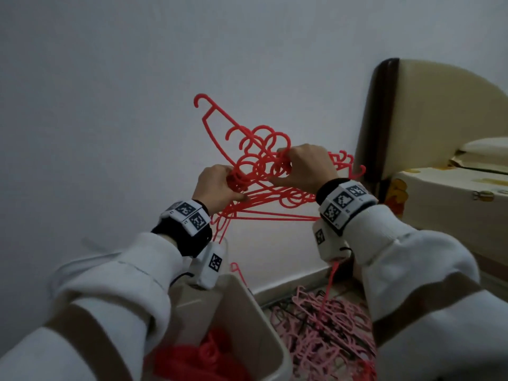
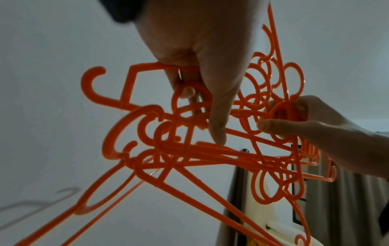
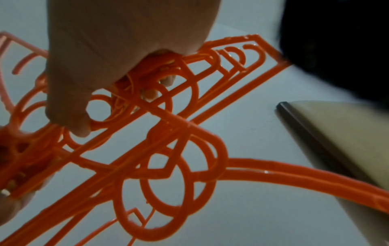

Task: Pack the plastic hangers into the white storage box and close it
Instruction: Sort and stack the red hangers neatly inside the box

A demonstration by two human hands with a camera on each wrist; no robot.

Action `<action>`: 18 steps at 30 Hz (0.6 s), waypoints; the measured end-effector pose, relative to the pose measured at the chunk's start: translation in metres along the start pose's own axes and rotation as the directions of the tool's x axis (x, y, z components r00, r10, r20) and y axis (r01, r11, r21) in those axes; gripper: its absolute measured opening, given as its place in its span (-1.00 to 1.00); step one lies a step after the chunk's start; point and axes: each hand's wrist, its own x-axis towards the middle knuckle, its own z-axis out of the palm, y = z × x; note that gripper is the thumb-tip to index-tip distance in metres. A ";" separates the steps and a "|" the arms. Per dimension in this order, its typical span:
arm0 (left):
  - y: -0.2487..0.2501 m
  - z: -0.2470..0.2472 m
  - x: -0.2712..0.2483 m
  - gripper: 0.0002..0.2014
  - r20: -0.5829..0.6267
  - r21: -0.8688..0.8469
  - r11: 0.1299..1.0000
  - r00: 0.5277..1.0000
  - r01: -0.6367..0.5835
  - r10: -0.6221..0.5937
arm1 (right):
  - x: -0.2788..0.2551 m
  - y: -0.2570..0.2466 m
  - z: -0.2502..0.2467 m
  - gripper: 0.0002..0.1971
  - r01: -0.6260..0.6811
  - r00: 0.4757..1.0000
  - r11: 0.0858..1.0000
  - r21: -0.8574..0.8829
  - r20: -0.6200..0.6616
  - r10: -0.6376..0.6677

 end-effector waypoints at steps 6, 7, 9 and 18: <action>-0.038 -0.074 -0.031 -0.59 -0.082 0.055 0.991 0.990 0.119 -0.114 | 0.041 -0.075 0.005 -0.71 0.137 0.991 0.982 0.128 -0.019 -0.135; -0.045 -0.084 -0.039 -0.59 -0.094 0.061 0.988 0.986 0.143 -0.137 | 0.046 -0.088 0.008 -0.72 0.153 0.988 0.976 0.157 -0.011 -0.153; -0.061 -0.100 -0.054 -0.58 -0.118 0.075 0.978 0.976 0.193 -0.184 | 0.052 -0.113 0.018 -0.72 0.180 0.982 0.962 0.203 0.013 -0.187; -0.126 -0.109 -0.118 -0.59 -0.086 0.074 0.920 0.922 0.384 -0.378 | 0.047 -0.178 0.088 -0.56 0.193 0.943 0.920 0.341 0.193 -0.270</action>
